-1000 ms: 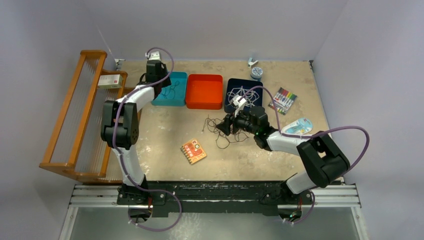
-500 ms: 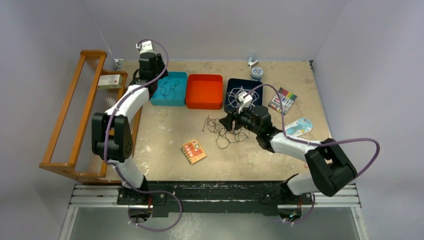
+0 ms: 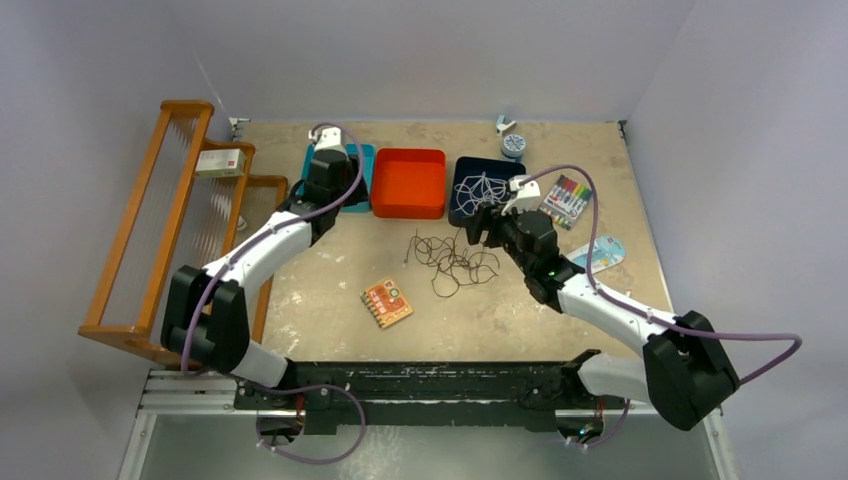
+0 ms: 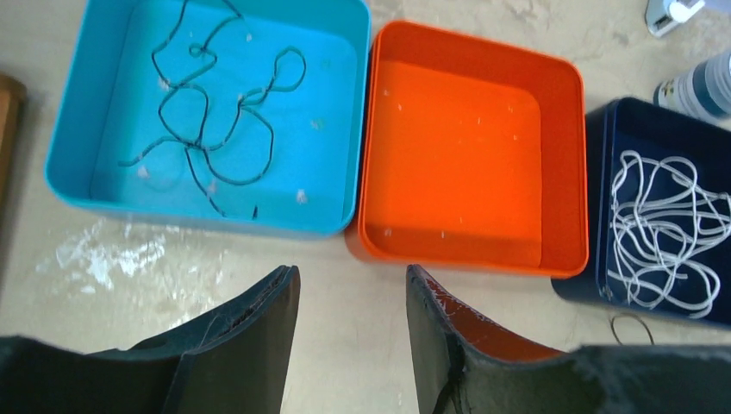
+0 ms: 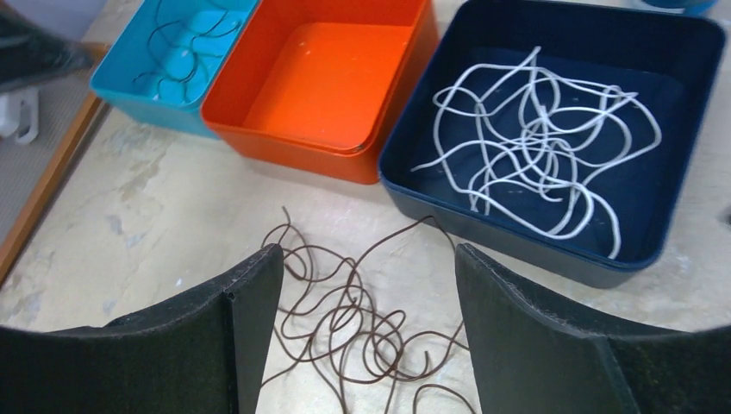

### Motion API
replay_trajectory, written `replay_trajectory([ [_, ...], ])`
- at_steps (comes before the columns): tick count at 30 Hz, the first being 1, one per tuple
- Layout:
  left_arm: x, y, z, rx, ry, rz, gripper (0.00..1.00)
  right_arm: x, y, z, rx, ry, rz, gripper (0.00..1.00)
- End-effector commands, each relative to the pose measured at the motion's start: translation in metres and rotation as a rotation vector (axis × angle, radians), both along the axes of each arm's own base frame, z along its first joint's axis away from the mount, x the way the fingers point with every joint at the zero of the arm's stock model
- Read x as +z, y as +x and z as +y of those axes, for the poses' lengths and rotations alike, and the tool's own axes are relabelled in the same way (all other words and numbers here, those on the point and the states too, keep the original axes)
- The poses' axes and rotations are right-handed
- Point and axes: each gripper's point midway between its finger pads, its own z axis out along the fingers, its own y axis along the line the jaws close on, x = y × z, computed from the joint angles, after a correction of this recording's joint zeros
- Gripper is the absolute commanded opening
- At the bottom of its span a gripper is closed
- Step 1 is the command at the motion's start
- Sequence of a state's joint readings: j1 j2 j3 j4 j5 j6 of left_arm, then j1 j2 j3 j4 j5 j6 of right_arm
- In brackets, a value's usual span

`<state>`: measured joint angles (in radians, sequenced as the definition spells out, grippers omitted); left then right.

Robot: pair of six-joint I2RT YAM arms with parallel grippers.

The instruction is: Untangle the cables

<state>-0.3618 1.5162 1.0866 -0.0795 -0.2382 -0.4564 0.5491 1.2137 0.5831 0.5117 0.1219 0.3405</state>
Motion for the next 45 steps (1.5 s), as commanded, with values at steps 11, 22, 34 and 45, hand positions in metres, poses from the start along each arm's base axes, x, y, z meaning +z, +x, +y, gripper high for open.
replay_trajectory([
  [11,-0.012,-0.081,-0.084,-0.260,-0.146,-0.006,0.48,-0.016,0.011,-0.024,-0.193,-0.006,0.130,0.77],
  [22,-0.062,-0.114,-0.145,-0.500,-0.150,0.086,0.45,-0.028,0.000,-0.037,-0.152,0.068,0.204,0.75],
  [34,-0.086,-0.092,-0.144,-0.431,-0.091,0.087,0.42,-0.034,0.004,-0.026,-0.096,0.067,0.219,0.74],
  [45,-0.094,-0.067,-0.151,-0.408,-0.032,0.069,0.11,-0.033,0.004,-0.024,-0.077,0.064,0.208,0.73],
])
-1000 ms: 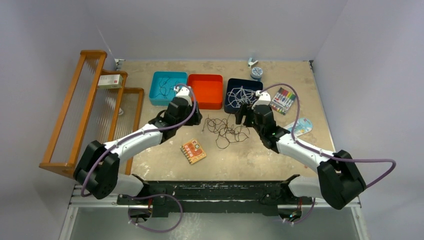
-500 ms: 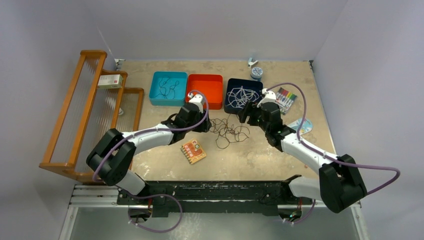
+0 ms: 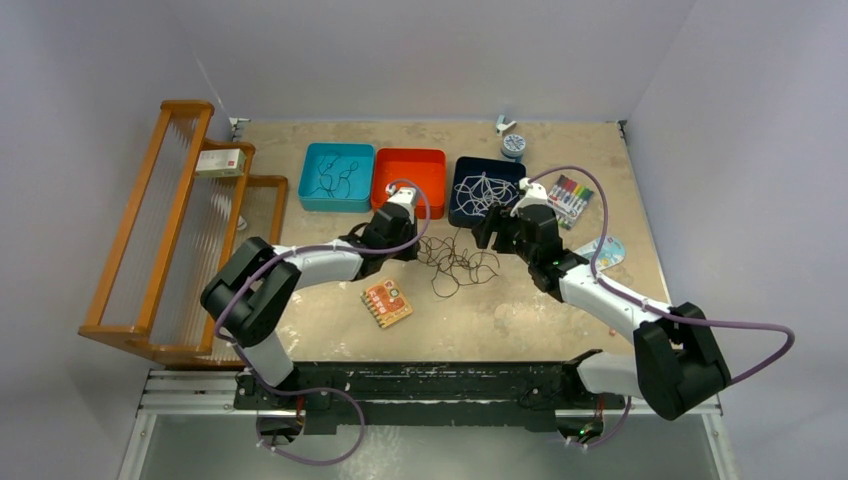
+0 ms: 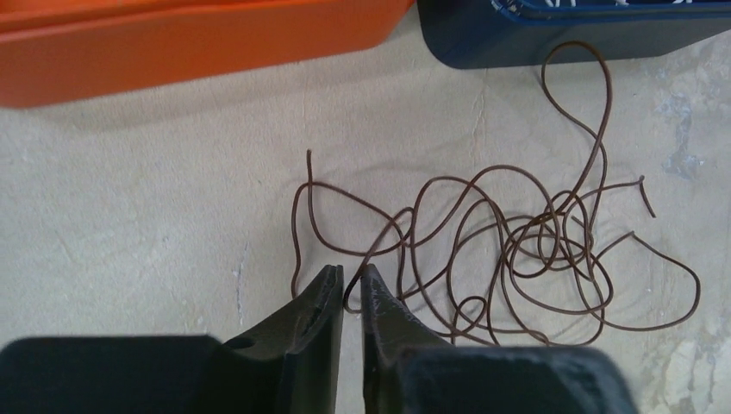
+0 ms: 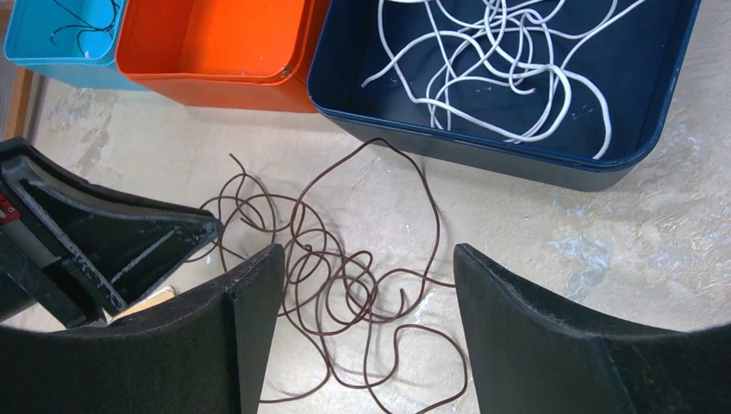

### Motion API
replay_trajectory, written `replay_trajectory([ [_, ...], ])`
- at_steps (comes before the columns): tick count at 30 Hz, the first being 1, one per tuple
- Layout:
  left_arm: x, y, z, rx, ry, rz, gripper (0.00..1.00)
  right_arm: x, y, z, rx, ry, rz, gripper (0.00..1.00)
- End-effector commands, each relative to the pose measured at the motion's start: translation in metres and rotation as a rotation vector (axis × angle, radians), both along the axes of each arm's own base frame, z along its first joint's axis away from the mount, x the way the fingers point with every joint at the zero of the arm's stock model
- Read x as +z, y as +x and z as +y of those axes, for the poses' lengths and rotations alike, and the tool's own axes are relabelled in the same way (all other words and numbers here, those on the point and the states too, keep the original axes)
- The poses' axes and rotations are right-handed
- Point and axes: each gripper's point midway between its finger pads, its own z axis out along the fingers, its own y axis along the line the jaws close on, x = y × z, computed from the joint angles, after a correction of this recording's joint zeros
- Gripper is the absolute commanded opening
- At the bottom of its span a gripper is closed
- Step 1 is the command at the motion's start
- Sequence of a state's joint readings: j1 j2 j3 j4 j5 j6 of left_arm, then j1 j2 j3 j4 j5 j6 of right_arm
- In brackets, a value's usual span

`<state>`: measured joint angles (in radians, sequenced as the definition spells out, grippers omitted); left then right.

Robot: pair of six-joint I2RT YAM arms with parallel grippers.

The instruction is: Untangle the cables

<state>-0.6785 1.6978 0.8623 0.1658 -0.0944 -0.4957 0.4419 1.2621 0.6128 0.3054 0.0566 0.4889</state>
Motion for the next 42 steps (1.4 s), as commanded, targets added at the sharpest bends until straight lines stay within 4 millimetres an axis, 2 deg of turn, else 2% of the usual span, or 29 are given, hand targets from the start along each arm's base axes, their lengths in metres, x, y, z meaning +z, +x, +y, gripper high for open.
replay_trajectory([
  [1,0.035,0.028,-0.013,0.009,-0.037,-0.123,0.07,0.014,0.007,0.005,0.019,0.019,-0.057,0.73],
  [3,0.039,0.027,-0.012,0.008,-0.035,-0.131,0.00,0.015,0.007,0.005,0.022,0.015,-0.063,0.73],
  [10,0.069,0.014,0.009,0.026,-0.002,-0.156,0.00,0.039,0.004,0.024,0.168,0.038,-0.171,0.74],
  [15,0.100,-0.002,0.025,0.038,-0.014,-0.193,0.00,0.061,0.009,0.029,0.200,0.040,-0.268,0.75],
  [17,0.115,-0.005,0.030,0.041,-0.025,-0.216,0.00,0.069,0.010,0.035,0.232,0.052,-0.297,0.76],
  [21,0.130,-0.010,0.036,0.048,-0.030,-0.241,0.00,0.080,0.007,0.054,0.343,0.086,-0.344,0.75],
  [25,0.140,-0.012,0.039,0.043,-0.034,-0.262,0.00,0.081,0.006,0.067,0.413,0.116,-0.353,0.73],
  [28,0.151,-0.013,0.042,0.048,-0.039,-0.286,0.00,0.079,0.012,0.072,0.409,0.127,-0.336,0.72],
  [32,0.162,-0.014,0.045,0.047,-0.038,-0.309,0.00,0.070,0.023,0.081,0.400,0.124,-0.301,0.70],
  [36,0.164,-0.014,0.045,0.048,-0.035,-0.311,0.00,0.060,0.027,0.098,0.429,0.124,-0.284,0.70],
  [42,0.179,-0.015,0.045,0.050,-0.065,-0.331,0.00,0.060,0.012,0.130,0.566,0.138,-0.343,0.70],
])
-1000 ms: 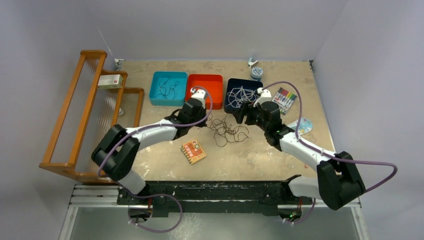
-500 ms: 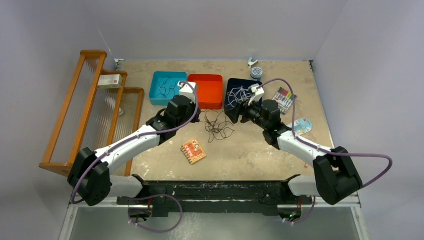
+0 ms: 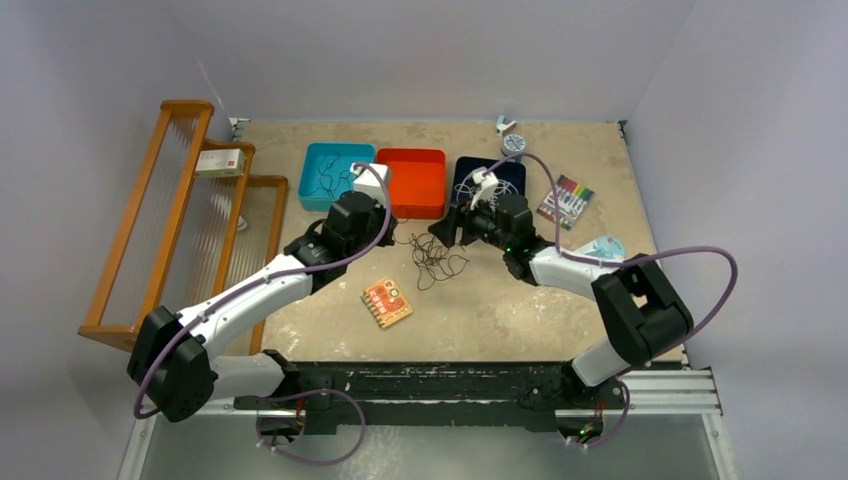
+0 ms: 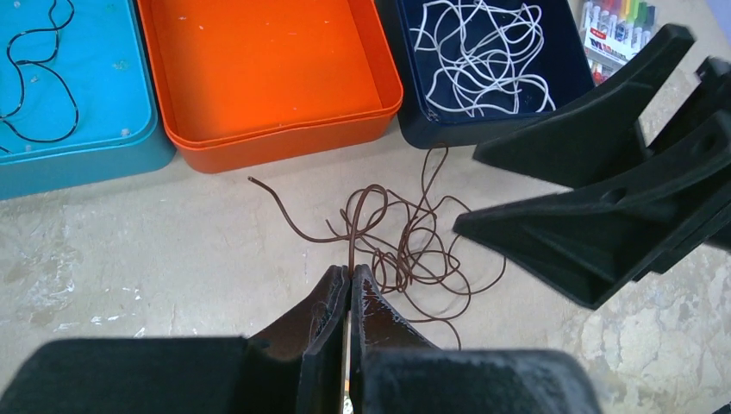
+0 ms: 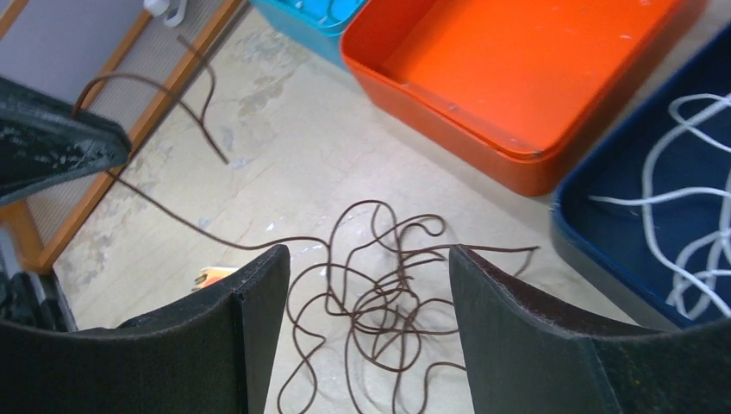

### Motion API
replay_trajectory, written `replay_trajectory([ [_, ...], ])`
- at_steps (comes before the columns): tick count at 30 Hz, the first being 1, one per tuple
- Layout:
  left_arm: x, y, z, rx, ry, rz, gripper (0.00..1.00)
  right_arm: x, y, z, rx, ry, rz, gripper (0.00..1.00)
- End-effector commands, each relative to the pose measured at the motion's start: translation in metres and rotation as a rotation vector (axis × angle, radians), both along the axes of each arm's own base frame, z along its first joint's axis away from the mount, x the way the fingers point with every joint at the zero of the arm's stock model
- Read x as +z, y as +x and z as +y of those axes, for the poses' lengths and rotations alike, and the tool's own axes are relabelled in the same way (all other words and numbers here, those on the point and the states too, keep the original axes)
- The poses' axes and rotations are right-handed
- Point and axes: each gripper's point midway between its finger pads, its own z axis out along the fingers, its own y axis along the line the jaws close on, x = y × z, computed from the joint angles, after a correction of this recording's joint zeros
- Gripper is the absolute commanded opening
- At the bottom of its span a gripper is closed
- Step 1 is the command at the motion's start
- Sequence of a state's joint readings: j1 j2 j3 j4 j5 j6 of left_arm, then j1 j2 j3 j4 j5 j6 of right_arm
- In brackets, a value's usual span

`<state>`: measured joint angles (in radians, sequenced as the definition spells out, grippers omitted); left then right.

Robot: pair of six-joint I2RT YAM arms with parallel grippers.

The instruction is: Untangle the cables

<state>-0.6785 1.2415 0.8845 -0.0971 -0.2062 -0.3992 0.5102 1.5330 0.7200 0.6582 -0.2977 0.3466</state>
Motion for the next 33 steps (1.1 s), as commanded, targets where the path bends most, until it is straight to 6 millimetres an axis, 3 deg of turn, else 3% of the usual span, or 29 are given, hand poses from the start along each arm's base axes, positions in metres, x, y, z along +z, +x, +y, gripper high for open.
replay_trajectory([
  [1,0.043,0.005,-0.001,0.002,-0.052,-0.092,0.00,0.042,-0.008,0.035,0.150,0.074,-0.176,0.70],
  [5,0.059,0.007,-0.002,0.013,-0.069,-0.111,0.00,0.049,-0.034,0.049,0.277,0.103,-0.306,0.71],
  [9,0.073,0.010,-0.005,0.007,-0.081,-0.119,0.00,0.055,-0.048,0.046,0.283,0.135,-0.402,0.75],
  [15,0.084,0.008,-0.010,-0.018,-0.096,-0.126,0.00,0.068,-0.045,0.027,0.159,0.181,-0.517,0.80],
  [21,0.086,0.007,-0.014,-0.040,-0.103,-0.120,0.00,0.100,-0.065,-0.006,0.056,0.242,-0.837,0.78],
  [25,0.090,0.006,-0.020,-0.070,-0.111,-0.120,0.00,0.103,-0.069,-0.003,0.095,0.192,-0.916,0.78],
  [33,0.103,0.004,-0.023,-0.098,-0.125,-0.144,0.00,0.101,-0.058,0.008,0.138,0.057,-0.963,0.78],
])
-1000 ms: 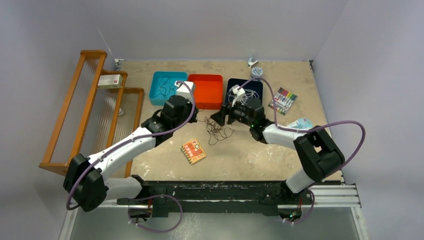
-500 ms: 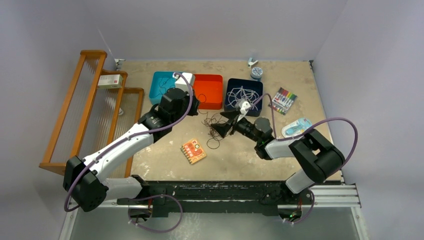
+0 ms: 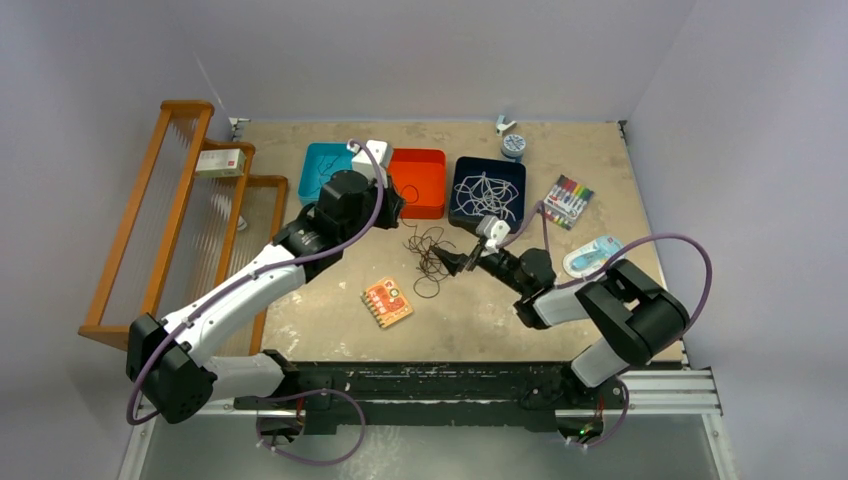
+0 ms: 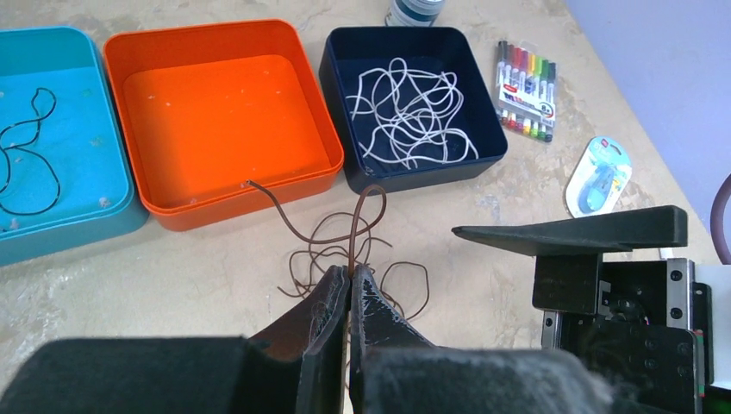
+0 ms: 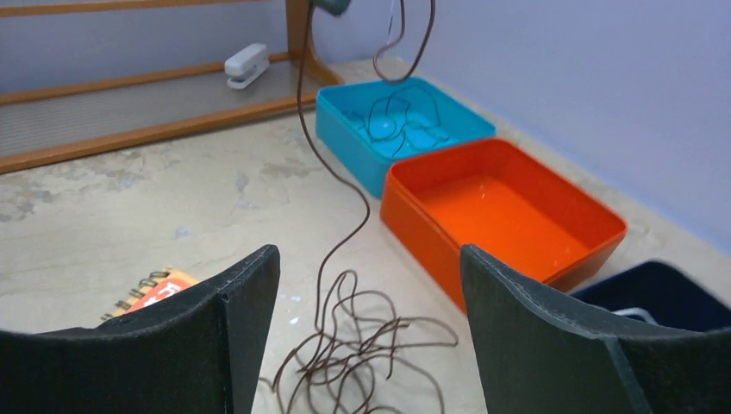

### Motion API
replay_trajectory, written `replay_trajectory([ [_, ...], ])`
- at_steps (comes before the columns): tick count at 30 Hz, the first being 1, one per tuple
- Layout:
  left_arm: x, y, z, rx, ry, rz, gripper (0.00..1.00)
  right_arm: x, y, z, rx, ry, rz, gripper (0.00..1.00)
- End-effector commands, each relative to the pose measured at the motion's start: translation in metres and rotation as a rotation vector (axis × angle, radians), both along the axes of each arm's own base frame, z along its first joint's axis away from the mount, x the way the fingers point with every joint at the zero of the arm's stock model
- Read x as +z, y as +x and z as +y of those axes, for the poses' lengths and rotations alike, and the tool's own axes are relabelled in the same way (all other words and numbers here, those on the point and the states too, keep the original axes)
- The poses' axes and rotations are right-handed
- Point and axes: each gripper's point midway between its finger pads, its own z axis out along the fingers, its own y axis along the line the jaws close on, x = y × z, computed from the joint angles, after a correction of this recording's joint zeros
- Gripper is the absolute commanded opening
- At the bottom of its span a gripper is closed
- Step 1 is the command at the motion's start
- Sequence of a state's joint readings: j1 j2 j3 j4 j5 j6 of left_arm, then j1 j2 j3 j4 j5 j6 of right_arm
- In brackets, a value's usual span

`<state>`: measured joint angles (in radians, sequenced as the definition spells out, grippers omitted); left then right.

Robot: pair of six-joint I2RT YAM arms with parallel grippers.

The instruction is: Untangle the cables

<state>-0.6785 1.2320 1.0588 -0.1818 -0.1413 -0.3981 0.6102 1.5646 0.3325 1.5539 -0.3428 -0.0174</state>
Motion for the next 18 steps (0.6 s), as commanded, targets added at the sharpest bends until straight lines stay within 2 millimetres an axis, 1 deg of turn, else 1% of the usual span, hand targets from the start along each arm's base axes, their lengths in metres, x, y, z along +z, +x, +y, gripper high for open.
replay_trajectory([
  [1,0.038,0.000,-0.007,-0.042,-0.048,-0.083,0.00,0.066,0.000,0.004,0.003,0.058,-0.279,0.78],
  [3,0.039,-0.001,-0.010,-0.058,-0.053,-0.082,0.00,0.066,0.004,0.009,0.015,0.053,-0.279,0.78],
  [5,0.041,-0.003,-0.012,-0.074,-0.060,-0.083,0.00,0.071,0.008,0.017,0.033,0.061,-0.291,0.78],
  [7,0.045,-0.004,-0.014,-0.085,-0.067,-0.086,0.00,0.074,0.016,0.025,0.042,0.072,-0.289,0.77],
  [10,0.053,-0.006,-0.016,-0.101,-0.076,-0.095,0.00,0.073,0.028,0.037,0.056,0.094,-0.270,0.75],
  [13,0.064,-0.006,-0.013,-0.097,-0.068,-0.116,0.00,0.067,0.033,0.049,0.092,0.118,-0.239,0.73],
  [18,0.089,-0.005,-0.006,-0.075,-0.061,-0.163,0.00,0.047,0.032,0.063,0.137,0.122,-0.176,0.69],
])
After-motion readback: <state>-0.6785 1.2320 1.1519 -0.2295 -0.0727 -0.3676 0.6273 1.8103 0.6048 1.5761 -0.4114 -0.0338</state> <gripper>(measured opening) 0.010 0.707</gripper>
